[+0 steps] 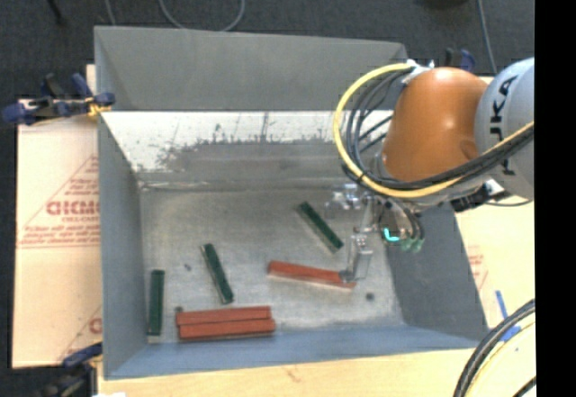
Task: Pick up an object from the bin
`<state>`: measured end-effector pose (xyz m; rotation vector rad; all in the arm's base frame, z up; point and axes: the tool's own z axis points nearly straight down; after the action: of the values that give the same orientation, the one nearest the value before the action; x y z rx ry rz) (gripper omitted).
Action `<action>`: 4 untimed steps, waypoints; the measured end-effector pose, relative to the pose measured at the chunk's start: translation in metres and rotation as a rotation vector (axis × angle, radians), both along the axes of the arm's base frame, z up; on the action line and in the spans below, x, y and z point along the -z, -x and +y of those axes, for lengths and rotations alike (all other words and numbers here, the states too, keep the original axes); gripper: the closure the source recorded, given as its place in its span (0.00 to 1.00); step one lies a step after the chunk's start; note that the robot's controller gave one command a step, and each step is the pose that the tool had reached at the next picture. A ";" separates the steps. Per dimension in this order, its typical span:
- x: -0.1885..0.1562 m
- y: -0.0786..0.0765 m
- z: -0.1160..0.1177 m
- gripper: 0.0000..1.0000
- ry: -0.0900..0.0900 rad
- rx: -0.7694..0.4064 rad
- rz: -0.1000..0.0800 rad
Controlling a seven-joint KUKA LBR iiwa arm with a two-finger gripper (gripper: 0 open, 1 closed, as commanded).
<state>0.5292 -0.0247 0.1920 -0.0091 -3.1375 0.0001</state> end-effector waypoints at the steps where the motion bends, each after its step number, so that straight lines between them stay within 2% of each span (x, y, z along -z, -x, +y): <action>1: 0.126 0.004 0.022 0.00 0.000 -0.019 -0.001; 2: 0.121 -0.028 -0.011 0.00 0.002 -0.120 -0.010; 3: 0.122 0.031 -0.014 0.00 0.000 -0.158 -0.001; 4: 0.121 0.027 -0.014 1.00 0.001 -0.160 -0.007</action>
Offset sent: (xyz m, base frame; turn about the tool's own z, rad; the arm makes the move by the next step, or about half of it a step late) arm -0.0027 0.0224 -0.1220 -0.0167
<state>0.5017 -0.0382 0.0707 0.2421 -3.1356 0.0024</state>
